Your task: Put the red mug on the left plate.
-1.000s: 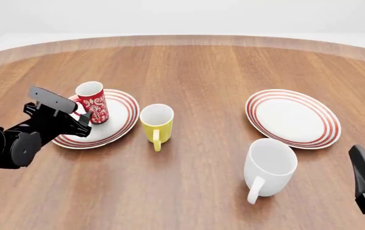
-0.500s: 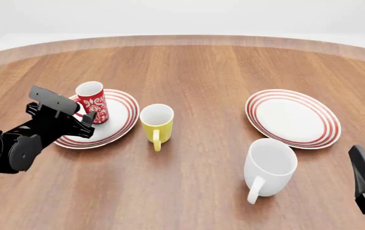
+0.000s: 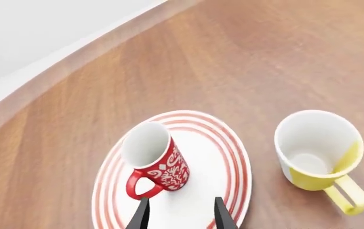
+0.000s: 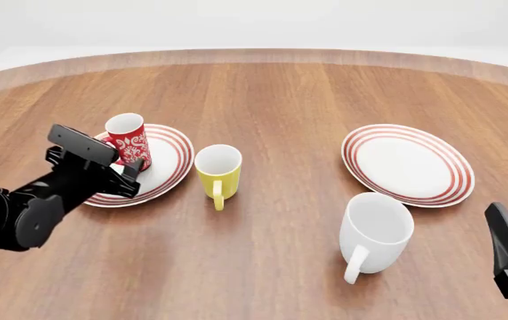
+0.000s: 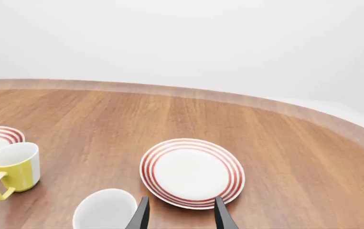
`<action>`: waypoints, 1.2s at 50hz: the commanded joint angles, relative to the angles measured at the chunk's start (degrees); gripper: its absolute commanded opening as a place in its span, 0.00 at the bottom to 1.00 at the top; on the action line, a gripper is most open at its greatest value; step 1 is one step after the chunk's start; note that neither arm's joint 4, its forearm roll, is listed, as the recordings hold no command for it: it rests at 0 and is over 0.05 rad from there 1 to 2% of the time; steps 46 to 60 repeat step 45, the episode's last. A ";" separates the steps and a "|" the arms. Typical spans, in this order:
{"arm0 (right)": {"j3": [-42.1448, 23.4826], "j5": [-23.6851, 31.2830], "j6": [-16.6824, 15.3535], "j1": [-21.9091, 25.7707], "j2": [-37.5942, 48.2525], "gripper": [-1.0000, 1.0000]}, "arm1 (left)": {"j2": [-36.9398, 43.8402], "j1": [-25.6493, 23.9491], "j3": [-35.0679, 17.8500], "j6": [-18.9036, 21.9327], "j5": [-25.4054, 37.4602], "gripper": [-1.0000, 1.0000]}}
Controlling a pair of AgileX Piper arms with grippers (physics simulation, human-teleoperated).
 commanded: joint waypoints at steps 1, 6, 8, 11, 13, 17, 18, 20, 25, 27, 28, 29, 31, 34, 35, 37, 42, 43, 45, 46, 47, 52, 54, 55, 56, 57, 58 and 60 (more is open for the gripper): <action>0.03 -0.06 0.07 -0.05 0.15 1.00 | -0.05 -1.98 0.84 -0.78 -1.04 1.00; 0.05 -0.10 0.07 -0.07 0.23 1.00 | -0.20 -2.66 1.19 -1.07 -1.32 1.00; 0.04 -0.31 0.11 -0.08 0.45 1.00 | -0.70 -3.22 1.41 -1.34 -1.29 1.00; 0.03 -0.31 0.08 -0.05 0.48 1.00 | -1.29 -3.62 1.70 -1.73 -1.26 1.00; 0.06 -0.98 0.08 -0.05 1.12 1.00 | -2.31 -4.31 2.17 -2.42 -1.06 1.00; 0.04 -0.50 0.06 -0.04 0.73 1.00 | -3.36 -6.09 3.15 -3.17 -1.63 1.00; 0.02 -0.44 0.06 -0.05 0.68 1.00 | -3.41 -6.25 3.22 -3.21 -1.74 1.00; 0.06 -0.55 0.09 -0.07 0.78 1.00 | -3.60 -7.03 3.57 -3.41 -1.98 1.00; 0.10 -1.07 0.04 -0.02 1.43 1.00 | -5.18 -9.40 4.60 -4.31 -1.96 1.00; 0.11 -1.38 0.07 -0.05 1.79 1.00 | -5.10 -9.66 4.92 -4.22 -2.21 1.00; 0.12 -1.58 0.06 -0.05 2.07 1.00 | -5.10 -9.96 4.99 -4.38 -2.27 1.00; 0.13 -1.71 0.06 -0.04 2.24 1.00 | -5.15 -10.16 5.00 -4.55 -2.21 1.00; 0.14 -2.47 0.27 -0.09 3.38 1.00 | -5.53 -11.34 5.37 -5.13 -2.26 1.00; 0.14 -2.48 0.47 -0.20 3.58 1.00 | -6.15 -12.41 5.99 -5.71 -2.28 1.00; 0.15 -3.00 0.50 -0.19 4.19 1.00 | -5.95 -12.63 6.09 -5.84 -2.44 1.00; 0.15 -2.26 0.57 -0.07 3.57 1.00 | -5.86 -13.82 6.70 -6.31 -2.87 1.00; 0.15 -2.35 0.68 -0.12 3.87 1.00 | -5.61 -15.50 7.40 -6.84 -3.63 1.00; 0.15 -2.72 0.67 -0.12 4.28 1.00 | -5.80 -15.85 7.63 -7.01 -3.72 1.00; 0.15 -2.51 0.71 -0.11 4.20 1.00 | -6.75 -17.93 8.57 -8.22 -4.03 1.00; 0.15 -2.51 0.71 -0.11 4.20 1.00 | -6.75 -17.93 8.57 -8.22 -4.03 1.00; 0.15 -2.51 0.71 -0.11 4.20 1.00 | -6.75 -17.93 8.57 -8.22 -4.03 1.00; 0.15 -2.51 0.71 -0.11 4.20 1.00 | -6.75 -17.93 8.57 -8.22 -4.03 1.00; 0.15 -2.51 0.71 -0.11 4.20 1.00 | -6.75 -17.93 8.57 -8.22 -4.03 1.00; 0.15 -2.51 0.71 -0.11 4.20 1.00 | -6.75 -17.93 8.57 -8.22 -4.03 1.00; 0.15 -2.51 0.71 -0.11 4.20 1.00 | -6.75 -17.93 8.57 -8.22 -4.03 1.00; 0.15 -2.51 0.71 -0.11 4.20 1.00 | -6.75 -17.93 8.57 -8.22 -4.03 1.00; 0.15 -2.51 0.71 -0.11 4.20 1.00 | -6.75 -17.93 8.57 -8.22 -4.03 1.00; 0.15 -2.51 0.71 -0.11 4.20 1.00 | -6.75 -17.93 8.57 -8.22 -4.03 1.00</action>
